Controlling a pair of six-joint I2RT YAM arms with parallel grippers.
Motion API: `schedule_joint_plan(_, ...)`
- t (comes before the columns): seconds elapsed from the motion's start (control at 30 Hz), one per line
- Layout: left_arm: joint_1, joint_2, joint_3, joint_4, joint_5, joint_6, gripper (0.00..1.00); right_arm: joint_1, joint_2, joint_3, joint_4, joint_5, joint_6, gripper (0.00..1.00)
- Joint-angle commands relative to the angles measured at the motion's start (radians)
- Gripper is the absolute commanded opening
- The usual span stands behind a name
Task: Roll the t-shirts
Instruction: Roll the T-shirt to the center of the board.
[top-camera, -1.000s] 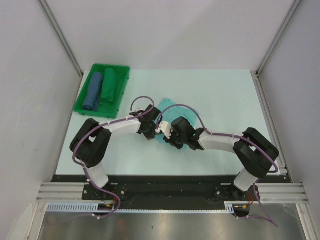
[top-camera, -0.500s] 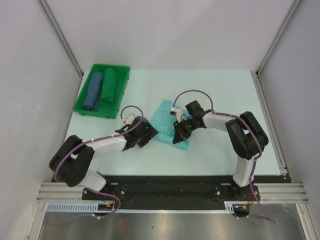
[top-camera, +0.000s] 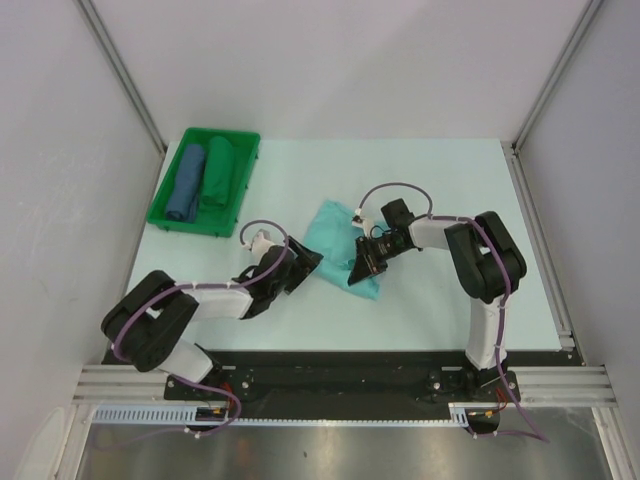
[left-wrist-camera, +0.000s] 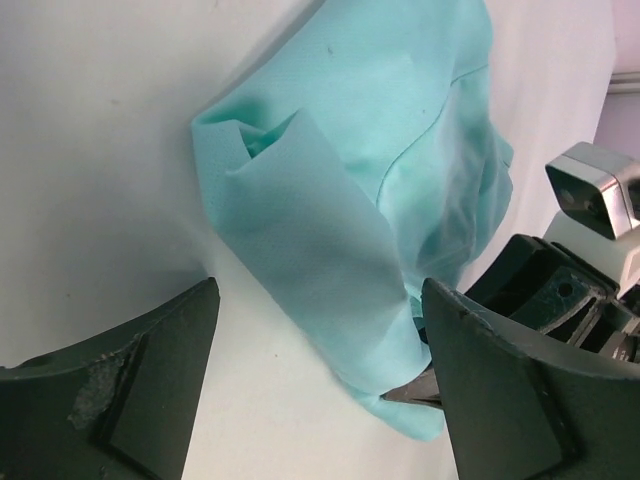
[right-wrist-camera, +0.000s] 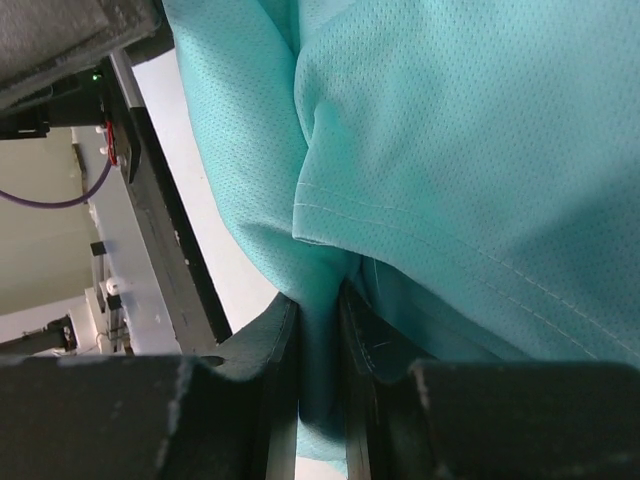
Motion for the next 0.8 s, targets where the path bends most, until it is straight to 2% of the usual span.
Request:
schedule_joint_plan(0.0, -0.039, -0.033, -0.055, 0.147, -0.079, 0.008, 0.87, -0.008, 0.03, 0.015, -0.044, 0.024, 0.015, 0.12)
schedule_joint_plan(0.13, -0.057, -0.075, -0.106, 0.184, -0.112, -0.006, 0.86, -0.011, 0.049, 0.019, -0.039, 0.015, 0.024, 0.1)
schedule_joint_plan(0.27, -0.067, -0.078, -0.135, 0.198, -0.136, -0.038, 0.77, -0.023, 0.069, 0.024, -0.031, 0.0, 0.056, 0.1)
schedule_joint_plan(0.3, -0.067, -0.051, -0.131, 0.215, -0.132, -0.046, 0.72, -0.023, 0.07, 0.025, -0.031, 0.0, 0.055, 0.1)
schedule_joint_plan(0.43, -0.068, 0.013, -0.079, 0.215, -0.128, -0.061, 0.68, -0.028, 0.073, 0.025, -0.033, -0.005, 0.059, 0.1)
schedule_joint_plan(0.57, -0.067, 0.078, -0.019, 0.154, -0.127, -0.081, 0.59, -0.039, 0.075, 0.025, -0.033, -0.011, 0.063, 0.09)
schedule_joint_plan(0.77, -0.074, 0.128, 0.038, 0.062, -0.156, -0.144, 0.55, -0.043, 0.069, 0.025, -0.042, 0.004, 0.044, 0.08)
